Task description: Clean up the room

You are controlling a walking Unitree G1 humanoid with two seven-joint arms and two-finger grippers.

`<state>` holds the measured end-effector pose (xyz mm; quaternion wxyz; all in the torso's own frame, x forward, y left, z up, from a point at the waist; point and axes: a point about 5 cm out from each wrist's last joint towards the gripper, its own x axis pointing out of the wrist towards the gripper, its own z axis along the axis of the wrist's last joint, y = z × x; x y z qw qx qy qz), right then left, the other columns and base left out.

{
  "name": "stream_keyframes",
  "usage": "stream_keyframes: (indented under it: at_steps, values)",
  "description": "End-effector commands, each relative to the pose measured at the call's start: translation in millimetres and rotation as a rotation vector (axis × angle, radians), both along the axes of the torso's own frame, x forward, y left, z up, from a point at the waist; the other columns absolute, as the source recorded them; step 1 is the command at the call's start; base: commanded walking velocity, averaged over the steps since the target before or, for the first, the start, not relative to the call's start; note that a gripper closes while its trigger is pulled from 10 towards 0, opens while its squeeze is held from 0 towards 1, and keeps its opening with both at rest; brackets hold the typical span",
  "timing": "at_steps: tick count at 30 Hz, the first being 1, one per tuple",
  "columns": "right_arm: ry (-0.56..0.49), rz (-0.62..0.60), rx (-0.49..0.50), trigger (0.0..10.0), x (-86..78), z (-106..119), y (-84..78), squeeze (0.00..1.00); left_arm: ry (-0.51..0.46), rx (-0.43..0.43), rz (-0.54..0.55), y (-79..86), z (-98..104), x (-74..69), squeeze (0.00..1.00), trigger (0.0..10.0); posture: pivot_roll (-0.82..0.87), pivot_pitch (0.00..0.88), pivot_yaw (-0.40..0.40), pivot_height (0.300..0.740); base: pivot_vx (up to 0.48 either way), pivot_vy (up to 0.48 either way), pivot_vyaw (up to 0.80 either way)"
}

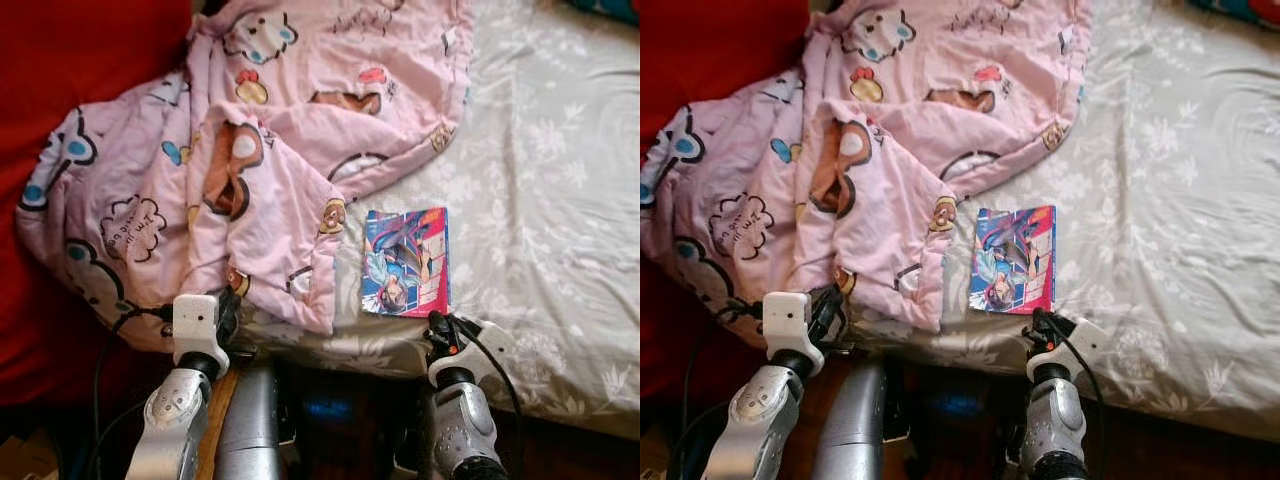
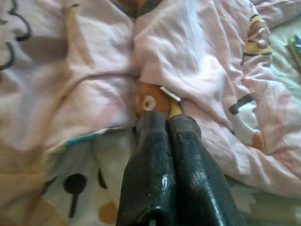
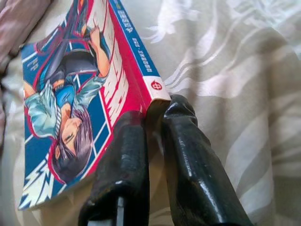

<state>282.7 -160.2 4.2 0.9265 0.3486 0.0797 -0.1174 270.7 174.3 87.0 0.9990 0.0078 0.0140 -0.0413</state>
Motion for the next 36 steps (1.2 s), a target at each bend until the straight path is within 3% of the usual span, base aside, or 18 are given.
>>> stream_keyframes:
  at_steps: [1,4,11,12,13,14,15,16,23,24,27,29,32,36]
  values:
    - [0.128,-0.21,0.103,0.0,-26.0,-24,-22.7,0.0,0.045,0.006,0.015,2.4,-13,-5.1,0.0,10.0,0.06,0.215,-0.023,0.615,0.0,0.0,0.0]
    - [0.198,-0.328,0.221,0.0,-32.5,-33,-27.3,0.0,0.036,0.006,0.019,2.5,-14,-3.6,0.0,10.0,0.06,0.212,-0.027,0.615,0.0,0.0,0.0]
    - [0.264,-0.308,0.269,0.3,-37.8,-42,-23.1,0.0,0.025,0.01,0.029,4.6,-15,-2.6,0.0,10.0,0.06,0.213,-0.034,0.615,0.0,0.0,0.0]
    - [0.265,-0.291,0.272,2.6,-37.6,-42,-21.9,0.0,0.024,0.01,0.03,5.0,-16,-2.8,0.0,10.0,0.06,0.213,-0.034,0.615,0.0,0.0,0.0]
    - [0.26,-0.278,0.271,3.5,-37.4,-42,-21.4,0.0,0.024,0.011,0.031,5.4,-16,-3.3,0.0,10.0,0.06,0.213,-0.034,0.615,0.0,0.0,0.0]
    - [0.259,-0.269,0.269,2.0,-37.4,-42,-21.0,0.0,0.025,0.011,0.031,5.7,-17,-3.8,0.0,10.0,0.06,0.213,-0.035,0.615,0.0,0.0,0.0]
    - [0.26,-0.264,0.269,2.0,-37.5,-42,-20.7,0.0,0.025,0.012,0.032,6.0,-18,-4.3,0.0,10.0,0.05,0.213,-0.035,0.615,0.0,0.0,0.0]
    - [0.26,-0.236,0.246,10.0,-37.1,-42,-20.9,0.0,0.025,0.013,0.032,6.0,-18,-4.5,0.0,10.0,0.05,0.211,-0.035,0.615,0.0,0.0,0.0]
    - [0.148,-0.098,0.167,10.0,-19.3,-26,-13.5,0.0,0.021,0.014,0.034,6.0,-19,-4.0,0.0,10.0,0.06,0.215,-0.034,0.615,0.0,0.0,0.0]
    - [0.11,-0.078,0.138,10.0,-12.0,-18,-14.0,1.0,0.02,0.014,0.035,6.3,-19,-4.1,0.0,10.0,0.06,0.215,-0.033,0.615,0.0,0.0,0.0]
    - [0.057,-0.052,0.101,10.0,-2.8,-8,-15.1,1.0,0.019,0.015,0.036,6.9,-19,-4.7,0.0,10.0,0.06,0.219,-0.03,0.615,0.0,0.0,0.0]
    - [-0.015,0.01,0.002,10.0,11.7,10,-18.1,1.0,0.018,0.017,0.038,8.1,-19,-6.3,0.0,10.0,0.06,0.226,-0.025,0.615,0.0,0.0,0.0]
    - [-0.01,0.042,-0.071,10.0,22.5,18,-22.8,1.0,0.02,0.018,0.036,8.1,-19,-7.5,0.0,10.0,0.07,0.23,-0.024,0.615,0.0,0.0,0.0]
    - [0.003,0.059,-0.084,10.0,32.8,26,-24.2,1.0,0.017,0.02,0.034,8.4,-18,-9.8,0.0,10.0,0.08,0.24,-0.021,0.615,0.0,0.0,0.0]
